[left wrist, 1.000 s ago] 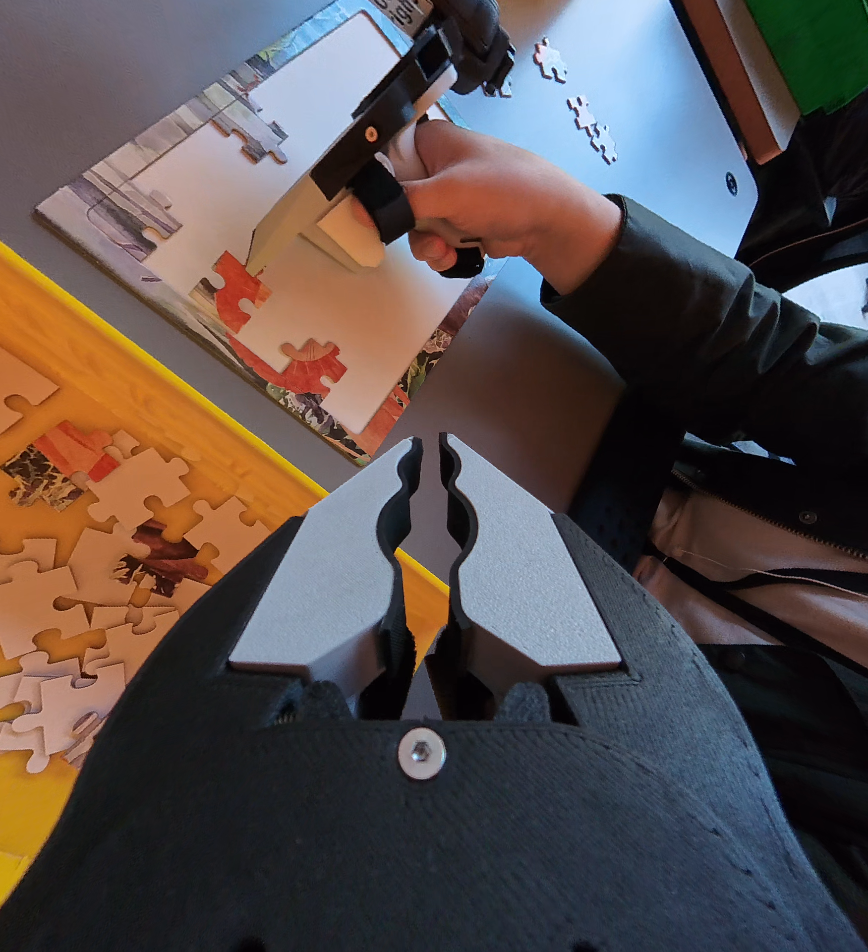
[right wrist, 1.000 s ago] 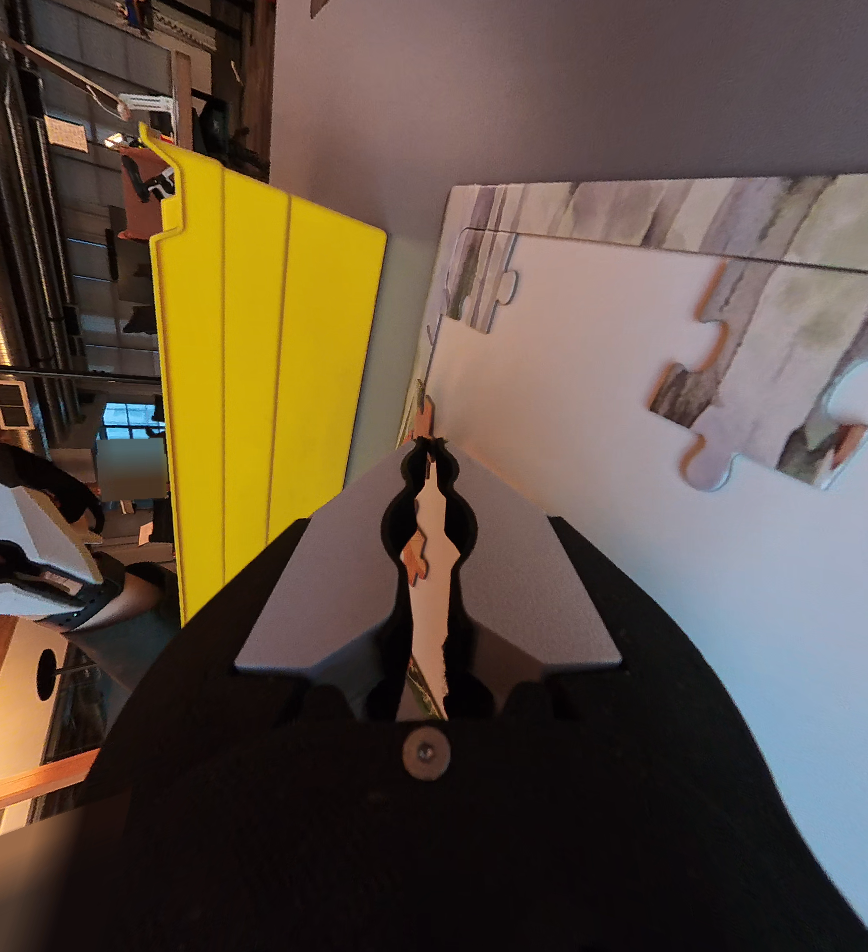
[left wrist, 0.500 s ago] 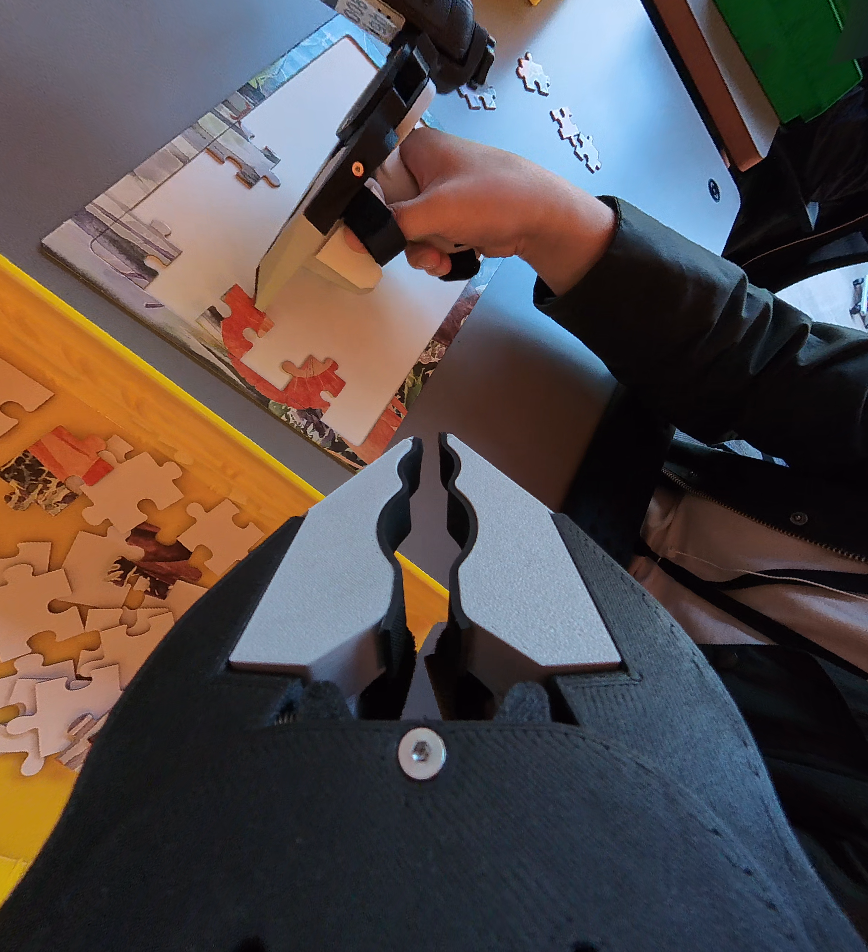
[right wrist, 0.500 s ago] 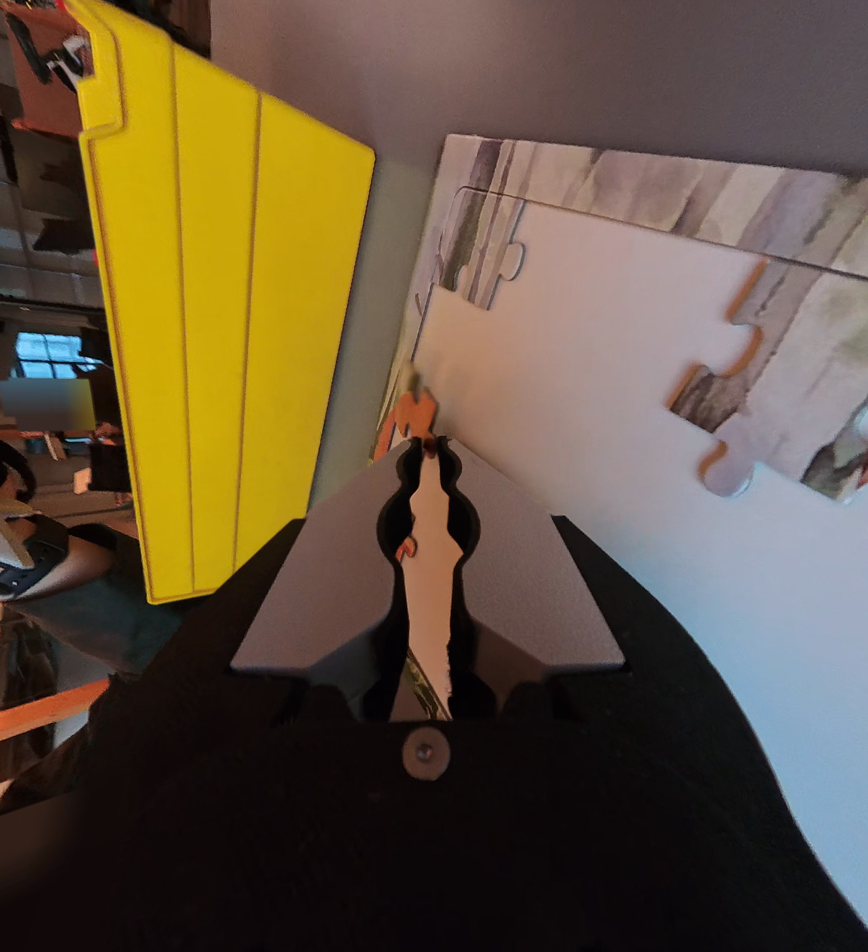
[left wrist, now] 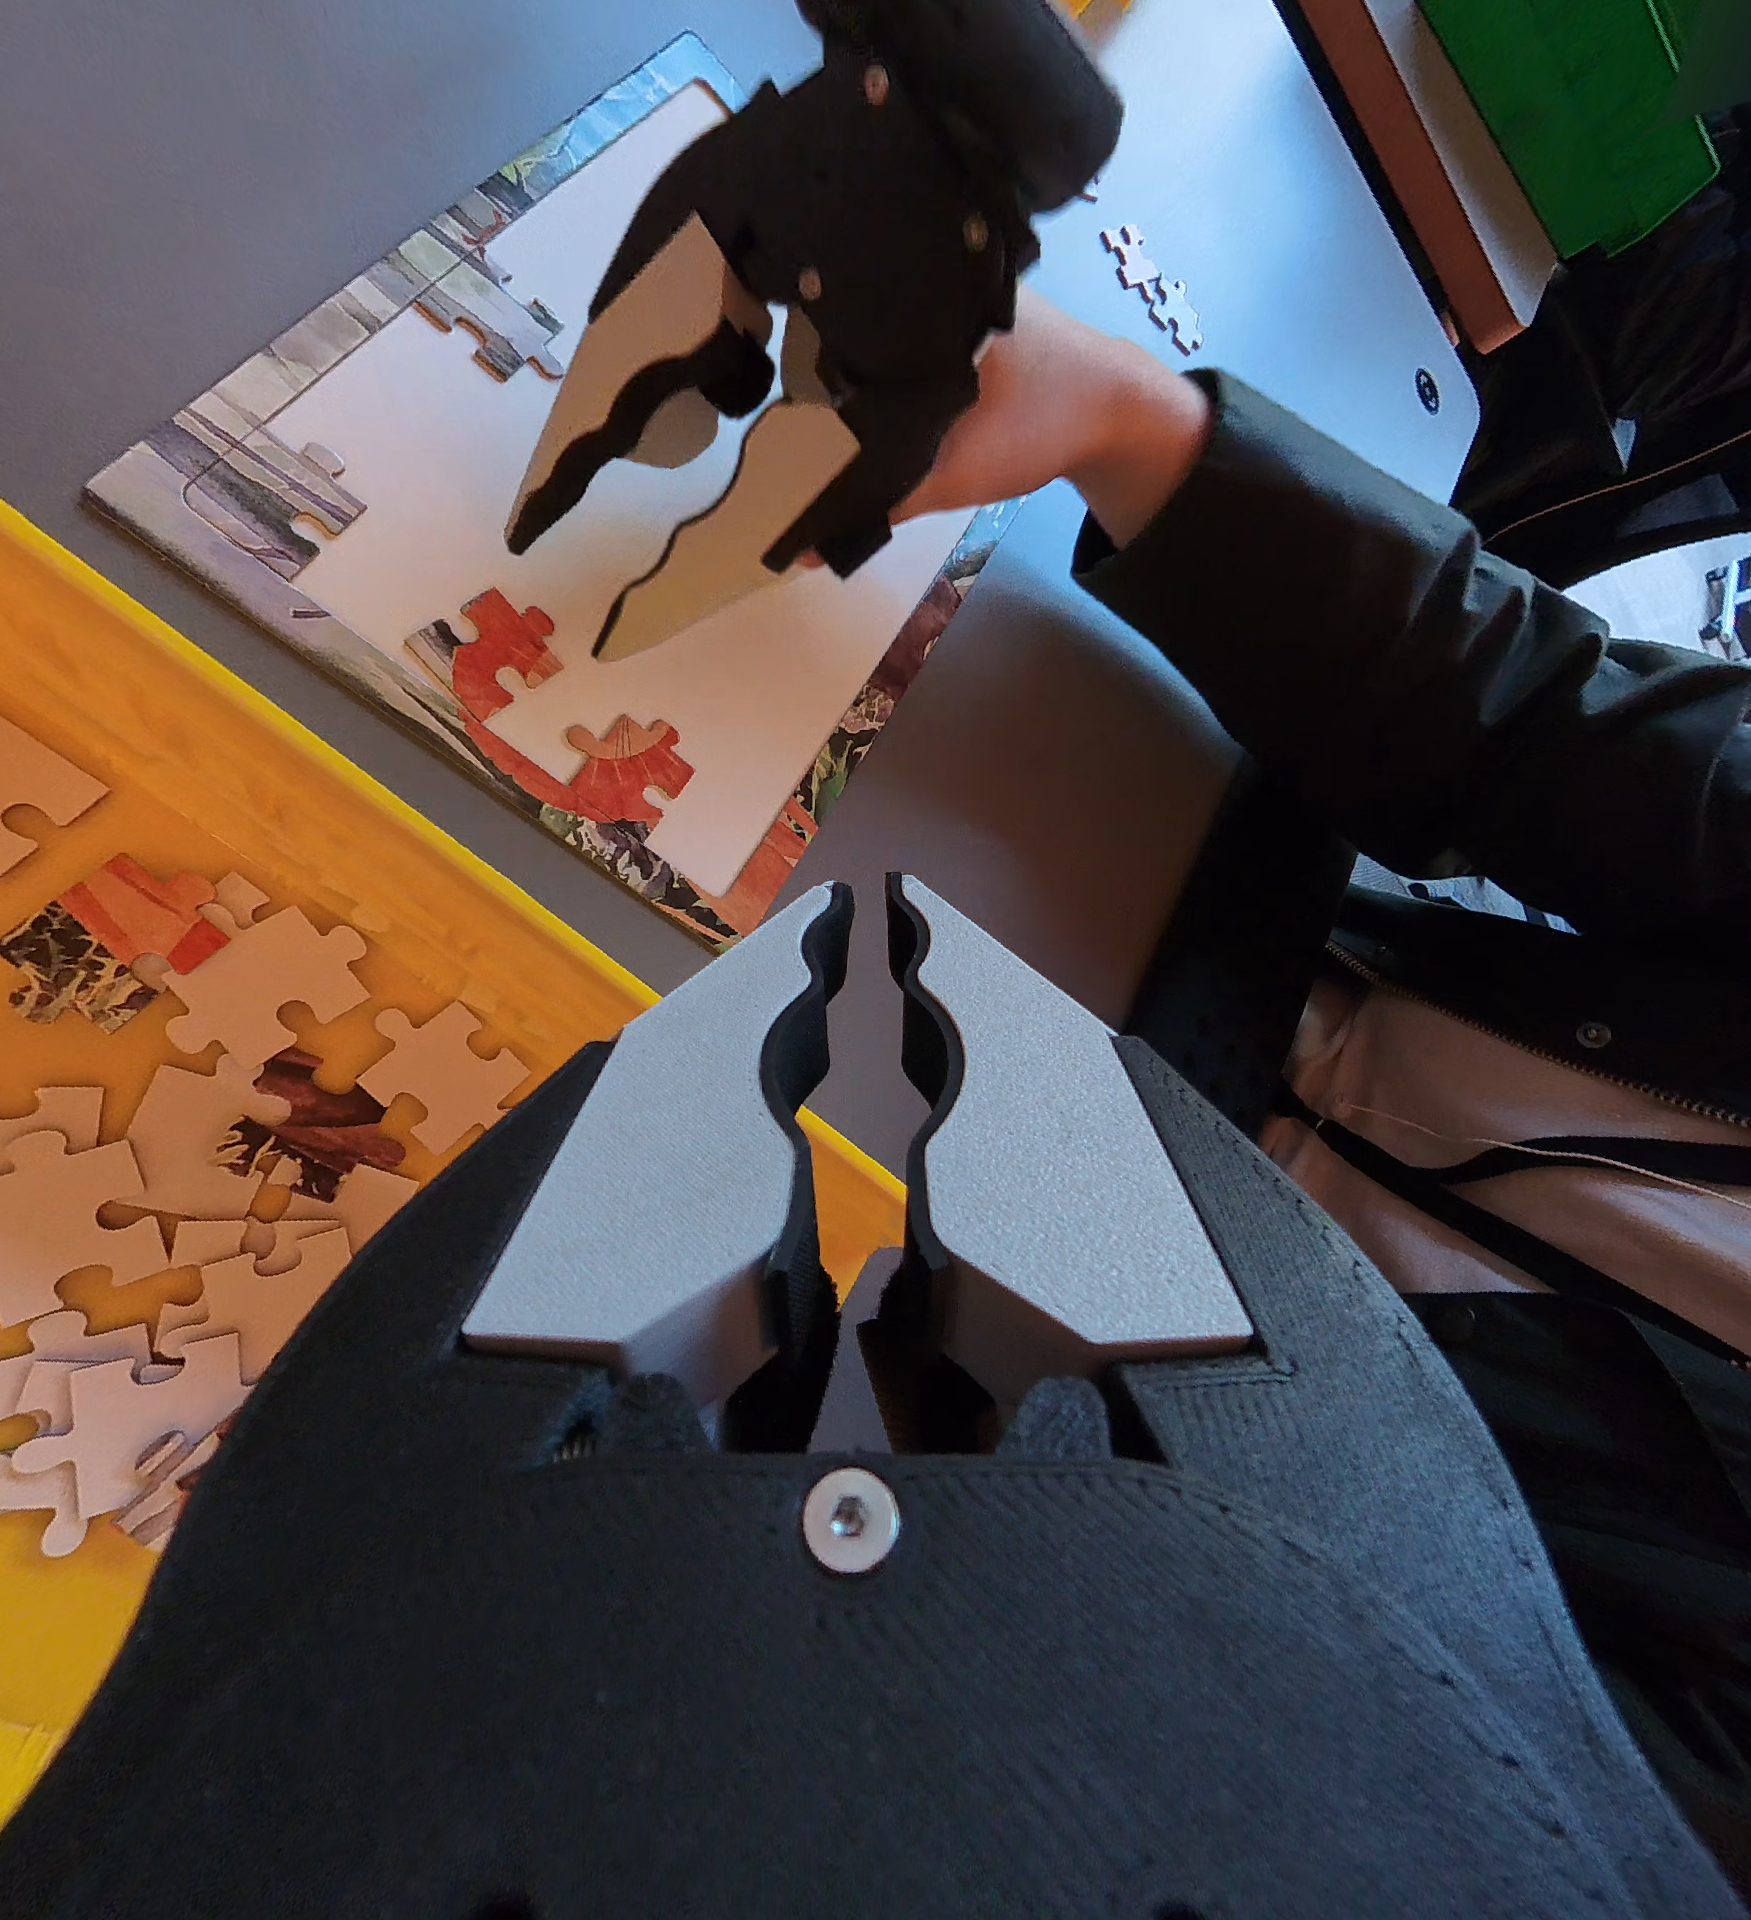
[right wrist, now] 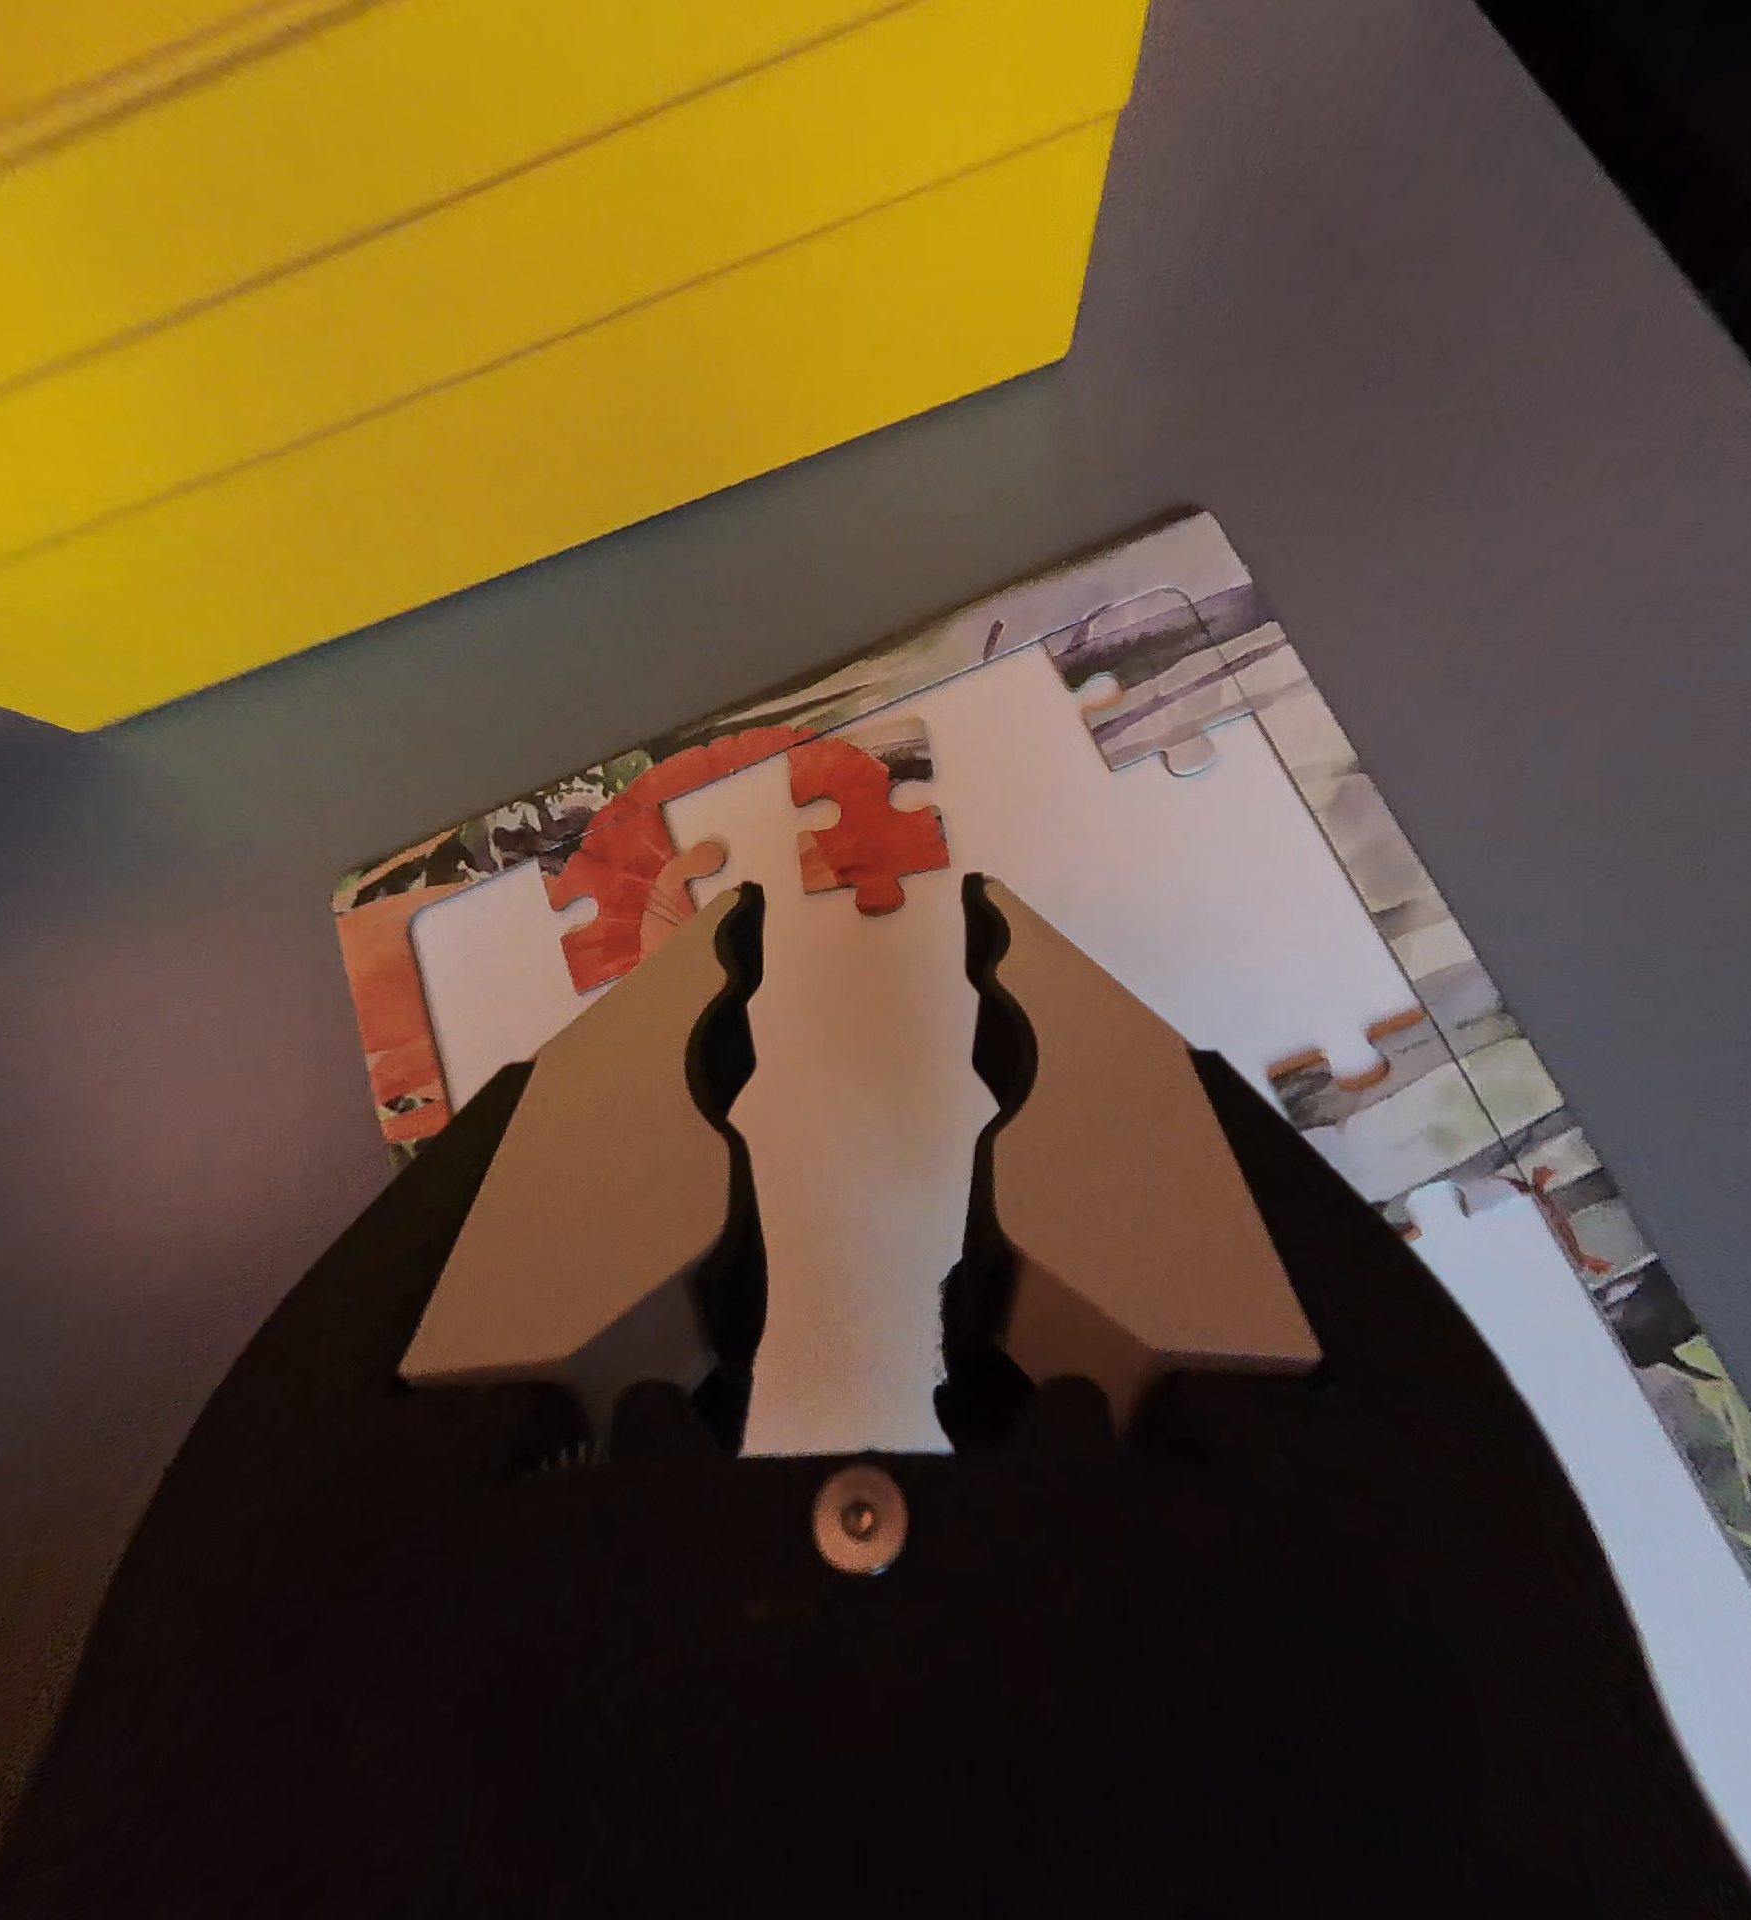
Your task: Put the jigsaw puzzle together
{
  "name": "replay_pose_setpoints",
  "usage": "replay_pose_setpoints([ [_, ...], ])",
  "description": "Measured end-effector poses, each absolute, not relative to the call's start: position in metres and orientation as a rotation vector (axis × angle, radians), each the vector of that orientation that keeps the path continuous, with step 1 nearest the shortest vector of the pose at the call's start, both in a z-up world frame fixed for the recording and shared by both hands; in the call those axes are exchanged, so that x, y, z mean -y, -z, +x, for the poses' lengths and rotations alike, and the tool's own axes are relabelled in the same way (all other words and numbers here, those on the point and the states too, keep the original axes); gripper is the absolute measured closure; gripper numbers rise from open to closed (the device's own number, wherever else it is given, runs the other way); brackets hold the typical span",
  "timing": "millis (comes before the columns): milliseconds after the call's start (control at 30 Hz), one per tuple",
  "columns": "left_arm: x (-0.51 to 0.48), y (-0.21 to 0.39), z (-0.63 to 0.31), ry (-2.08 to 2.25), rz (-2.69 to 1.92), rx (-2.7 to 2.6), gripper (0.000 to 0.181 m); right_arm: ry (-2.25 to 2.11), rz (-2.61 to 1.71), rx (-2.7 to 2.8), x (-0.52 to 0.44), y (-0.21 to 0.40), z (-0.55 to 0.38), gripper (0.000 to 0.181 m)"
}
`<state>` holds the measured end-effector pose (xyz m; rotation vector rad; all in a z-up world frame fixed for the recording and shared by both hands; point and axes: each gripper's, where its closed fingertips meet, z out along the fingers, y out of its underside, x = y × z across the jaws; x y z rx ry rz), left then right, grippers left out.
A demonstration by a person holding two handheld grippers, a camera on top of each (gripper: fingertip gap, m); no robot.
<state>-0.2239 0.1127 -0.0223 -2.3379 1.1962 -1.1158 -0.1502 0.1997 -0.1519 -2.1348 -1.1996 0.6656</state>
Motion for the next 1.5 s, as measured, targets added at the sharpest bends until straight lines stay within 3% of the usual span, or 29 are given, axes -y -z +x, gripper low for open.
replay_pose_setpoints([
  [333, -0.112, 0.024, -0.223, 1.136, -2.352, -1.190, 0.176, -0.581, -2.049, 1.256, -0.206, 0.160, -0.159, 0.140],
  [500, -0.112, 0.025, -0.223, 1.136, -2.355, -1.192, 0.176, -0.544, -2.025, 1.313, -0.206, 0.162, -0.159, 0.151],
  [1500, -0.110, 0.027, -0.222, 1.150, -2.372, -1.202, 0.177, -0.582, -1.976, 1.483, -0.203, 0.160, -0.164, 0.151],
])
